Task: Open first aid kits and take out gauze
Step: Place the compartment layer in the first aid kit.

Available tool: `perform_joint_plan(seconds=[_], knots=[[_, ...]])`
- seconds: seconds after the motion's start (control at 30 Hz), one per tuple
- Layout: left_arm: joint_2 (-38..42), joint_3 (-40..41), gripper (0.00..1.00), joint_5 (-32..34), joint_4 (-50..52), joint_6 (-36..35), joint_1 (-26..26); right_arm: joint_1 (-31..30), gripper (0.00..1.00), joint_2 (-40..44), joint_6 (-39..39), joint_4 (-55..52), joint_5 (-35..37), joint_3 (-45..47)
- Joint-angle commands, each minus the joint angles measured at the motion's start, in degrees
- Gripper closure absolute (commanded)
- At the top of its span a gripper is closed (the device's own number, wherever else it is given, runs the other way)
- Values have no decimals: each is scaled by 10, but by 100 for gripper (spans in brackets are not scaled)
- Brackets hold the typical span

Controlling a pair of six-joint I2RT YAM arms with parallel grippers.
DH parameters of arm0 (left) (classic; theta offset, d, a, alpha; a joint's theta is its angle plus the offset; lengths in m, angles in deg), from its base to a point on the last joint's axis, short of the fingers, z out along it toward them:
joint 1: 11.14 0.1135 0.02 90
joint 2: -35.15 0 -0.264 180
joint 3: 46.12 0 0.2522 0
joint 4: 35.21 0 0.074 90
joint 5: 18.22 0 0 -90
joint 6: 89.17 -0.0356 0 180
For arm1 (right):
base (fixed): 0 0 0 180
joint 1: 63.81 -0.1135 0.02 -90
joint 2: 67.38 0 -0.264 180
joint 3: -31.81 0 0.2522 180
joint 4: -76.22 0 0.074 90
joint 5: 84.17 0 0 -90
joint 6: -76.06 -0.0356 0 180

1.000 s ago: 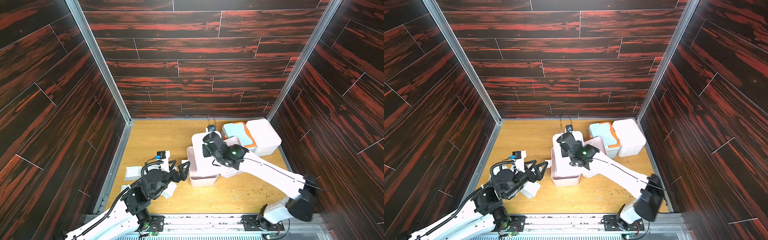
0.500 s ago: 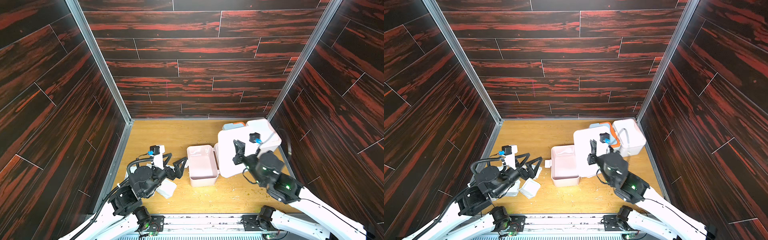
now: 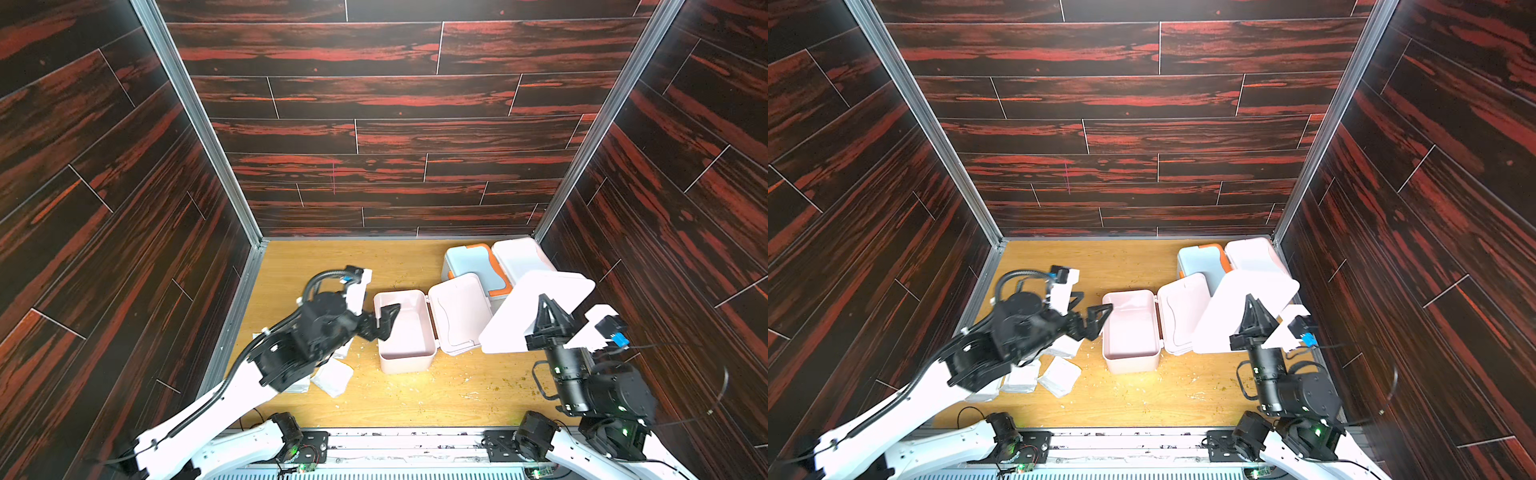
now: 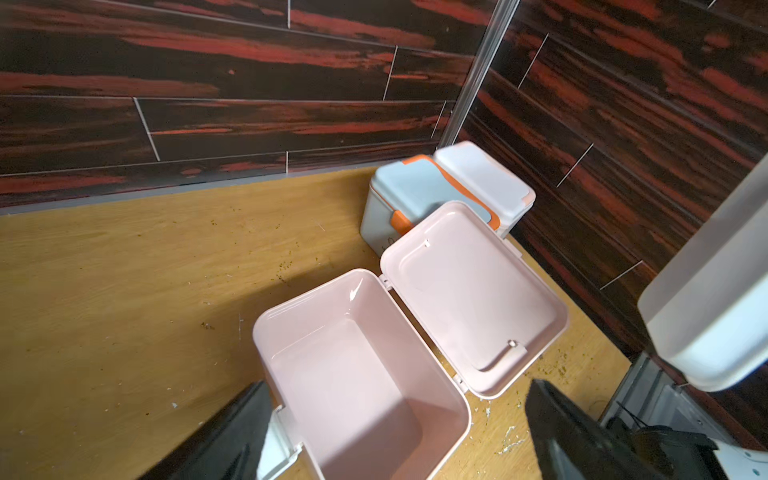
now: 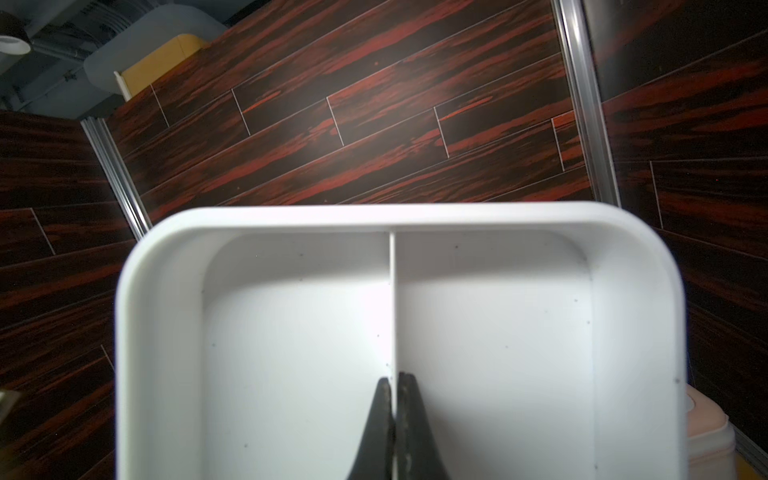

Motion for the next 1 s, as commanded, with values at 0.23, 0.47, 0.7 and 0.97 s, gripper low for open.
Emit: perform_joint_plan(seconds=[0.23, 0.47, 0.7, 0.97], knots=[[-131, -78, 0, -31, 74, -16, 3, 1, 100, -13, 4, 2, 1, -16], [-35, 13, 0, 4, -18, 4, 3, 1, 100, -156, -23, -76, -89, -92], [94, 120, 0, 126, -82, 57, 3, 2, 100, -377, -93, -189, -208, -224], [168, 169, 0, 179, -61, 90, 3, 4, 100, -627, -221, -365, -247, -408]])
